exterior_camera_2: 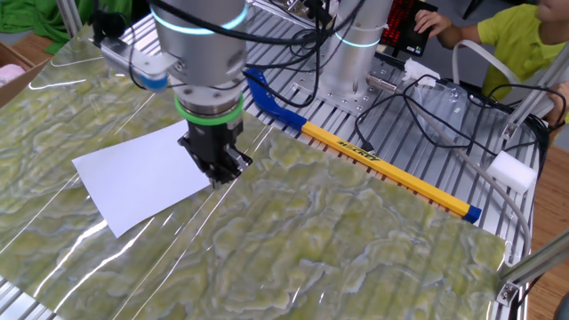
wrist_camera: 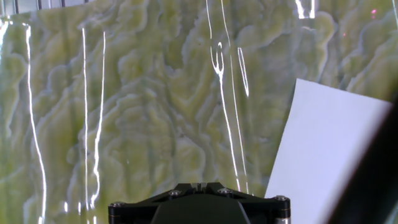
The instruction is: Flip over and spread out the paper that is laid flat on the table
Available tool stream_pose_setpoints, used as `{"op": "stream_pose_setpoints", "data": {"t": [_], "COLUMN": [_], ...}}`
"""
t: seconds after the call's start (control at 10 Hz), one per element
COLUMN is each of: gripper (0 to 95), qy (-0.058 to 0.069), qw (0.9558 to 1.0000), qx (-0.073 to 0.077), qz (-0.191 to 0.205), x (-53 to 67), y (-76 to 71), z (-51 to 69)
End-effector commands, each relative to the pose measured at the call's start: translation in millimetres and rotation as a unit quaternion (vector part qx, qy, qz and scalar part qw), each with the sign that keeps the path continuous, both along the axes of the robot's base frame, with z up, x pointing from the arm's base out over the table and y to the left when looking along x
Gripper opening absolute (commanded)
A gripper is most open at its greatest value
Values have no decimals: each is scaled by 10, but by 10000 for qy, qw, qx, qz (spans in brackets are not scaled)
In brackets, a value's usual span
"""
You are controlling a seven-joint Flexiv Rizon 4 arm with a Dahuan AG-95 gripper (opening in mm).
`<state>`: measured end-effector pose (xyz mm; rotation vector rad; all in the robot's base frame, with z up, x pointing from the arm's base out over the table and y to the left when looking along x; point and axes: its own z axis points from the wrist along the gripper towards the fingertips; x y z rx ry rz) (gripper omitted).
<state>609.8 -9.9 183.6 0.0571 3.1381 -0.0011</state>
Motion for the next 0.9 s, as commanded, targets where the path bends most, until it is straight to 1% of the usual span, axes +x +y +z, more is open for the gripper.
{"op": "stream_pose_setpoints", "data": {"t": [0.1, 0.4, 0.7, 0.9], "gripper": [0, 0, 0, 0], "qy": [132, 149, 200, 194], "qw": [9998, 9996, 9995, 9995], "qx": [-36, -63, -60, -70], "qz": [157, 229, 252, 229], "x": [-25, -36, -41, -53], "y": [-4, -3, -4, -4], "z": [1, 2, 1, 6]}}
